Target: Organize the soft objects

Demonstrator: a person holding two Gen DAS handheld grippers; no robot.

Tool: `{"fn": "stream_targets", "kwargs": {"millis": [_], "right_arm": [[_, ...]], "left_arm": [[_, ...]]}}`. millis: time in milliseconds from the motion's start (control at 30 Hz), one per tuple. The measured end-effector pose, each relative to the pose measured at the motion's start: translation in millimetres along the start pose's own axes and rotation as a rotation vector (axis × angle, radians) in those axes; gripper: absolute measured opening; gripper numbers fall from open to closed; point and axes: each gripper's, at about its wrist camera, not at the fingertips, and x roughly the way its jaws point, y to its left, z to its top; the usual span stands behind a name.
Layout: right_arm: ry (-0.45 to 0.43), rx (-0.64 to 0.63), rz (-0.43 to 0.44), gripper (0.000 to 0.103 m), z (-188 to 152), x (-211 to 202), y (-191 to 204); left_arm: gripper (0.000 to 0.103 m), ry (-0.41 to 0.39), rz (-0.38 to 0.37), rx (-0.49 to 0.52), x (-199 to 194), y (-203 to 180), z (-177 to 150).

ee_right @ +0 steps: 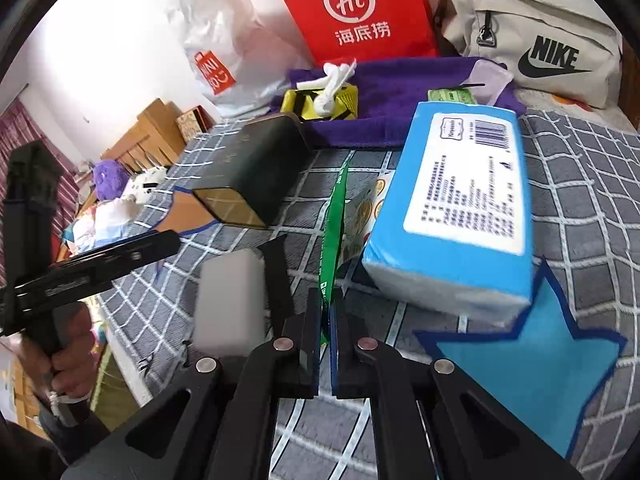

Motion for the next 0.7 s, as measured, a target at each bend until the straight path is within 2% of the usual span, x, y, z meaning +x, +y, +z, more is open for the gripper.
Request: {"fn": "stream_targets", "kwargs": {"millis": [233, 433, 533, 633, 700], "right_arm": [[0.013, -0.010, 0.039, 0.004, -24.0, -34.1, -0.9], [0.078, 0.030, -0.016, 0.004, -55.1, -37.2, -22.0], [0.097, 0.019, -0.057, 0.010, -65.4, -32.9, -27.4], [0.095, -0.018, -0.101, 0.030, -67.1, -30.7, -27.0], [0.069, -0.040, -0.105, 0.053, -64.4, -30.1, -24.8]], "left_arm": [[0.064, -0.006, 0.004, 0.012, -10.5, -6.5, -9.9], [0.064, -0.005, -0.001, 0.021, -14.3, -12.0, -17.7], [0.064, 0.004, 0.000, 0.027, -11.5, -15.0, -19.3], [0.064, 0.008, 0.002, 0.034, -9.3, -17.1, -19.7], [0.064, 0.012, 0.003, 0.037, -7.4, -18.2, -20.4]]}}
